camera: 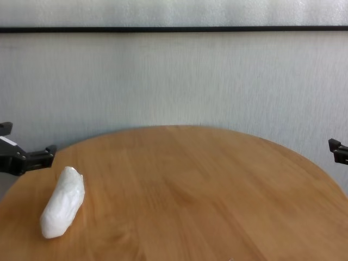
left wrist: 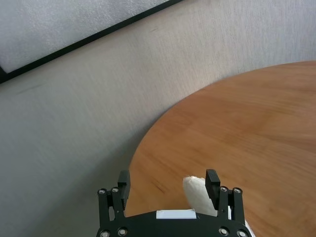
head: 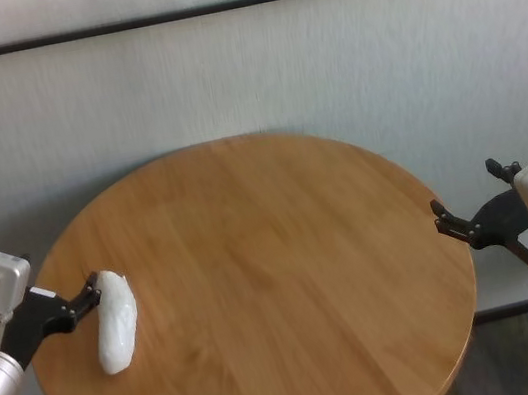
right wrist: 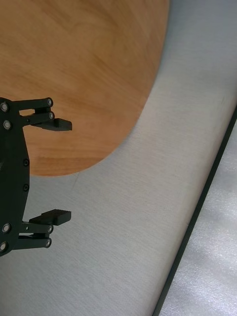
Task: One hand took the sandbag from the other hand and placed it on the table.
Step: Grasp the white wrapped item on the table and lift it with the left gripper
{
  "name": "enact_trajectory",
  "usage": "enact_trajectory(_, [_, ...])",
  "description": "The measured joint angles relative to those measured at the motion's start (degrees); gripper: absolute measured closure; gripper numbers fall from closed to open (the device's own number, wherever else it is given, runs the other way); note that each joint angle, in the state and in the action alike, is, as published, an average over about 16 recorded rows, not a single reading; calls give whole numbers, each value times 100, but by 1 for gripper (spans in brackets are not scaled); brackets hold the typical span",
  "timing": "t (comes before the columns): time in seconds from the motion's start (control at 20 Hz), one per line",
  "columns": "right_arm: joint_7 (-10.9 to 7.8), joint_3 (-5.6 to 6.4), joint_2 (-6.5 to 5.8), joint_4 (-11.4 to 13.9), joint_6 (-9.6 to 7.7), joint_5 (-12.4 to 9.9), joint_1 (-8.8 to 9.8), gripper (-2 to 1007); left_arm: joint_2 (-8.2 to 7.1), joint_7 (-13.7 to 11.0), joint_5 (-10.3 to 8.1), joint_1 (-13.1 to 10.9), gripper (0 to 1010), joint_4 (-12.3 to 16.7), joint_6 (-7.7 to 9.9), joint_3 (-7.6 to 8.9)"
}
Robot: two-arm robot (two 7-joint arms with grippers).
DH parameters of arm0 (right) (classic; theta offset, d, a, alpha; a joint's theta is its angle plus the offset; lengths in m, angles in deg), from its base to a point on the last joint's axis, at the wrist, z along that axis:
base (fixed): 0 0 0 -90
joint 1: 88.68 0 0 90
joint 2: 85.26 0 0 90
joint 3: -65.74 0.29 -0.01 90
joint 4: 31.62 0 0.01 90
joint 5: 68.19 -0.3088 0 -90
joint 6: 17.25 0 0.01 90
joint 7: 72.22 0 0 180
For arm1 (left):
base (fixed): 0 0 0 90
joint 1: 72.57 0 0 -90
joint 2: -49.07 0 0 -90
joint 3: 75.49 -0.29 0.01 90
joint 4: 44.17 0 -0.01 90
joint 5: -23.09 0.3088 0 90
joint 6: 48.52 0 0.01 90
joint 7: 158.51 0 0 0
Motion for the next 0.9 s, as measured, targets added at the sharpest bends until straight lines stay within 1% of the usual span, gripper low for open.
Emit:
enact_trajectory(0.1, [0, 0, 0, 0, 0, 0, 0, 4, 2, 19, -20, -49, 9, 102, 158, 58])
enact_trajectory(0.2, [0, 0, 0, 0, 0, 0, 0, 4, 11, 32, -65, -96, 9, 209, 352, 125])
enact_trajectory(0.35, [0, 0, 0, 0, 0, 0, 0, 4, 39, 33, -166, -152, 9, 369, 697, 224])
enact_trajectory(0.65, [0, 0, 0, 0, 0, 0, 0, 4, 153, -7, -456, -197, 9, 645, 1534, 413])
enact_trajectory(0.9, [0, 0, 0, 0, 0, 0, 0, 4, 256, -65, -692, -183, 9, 831, 2223, 531])
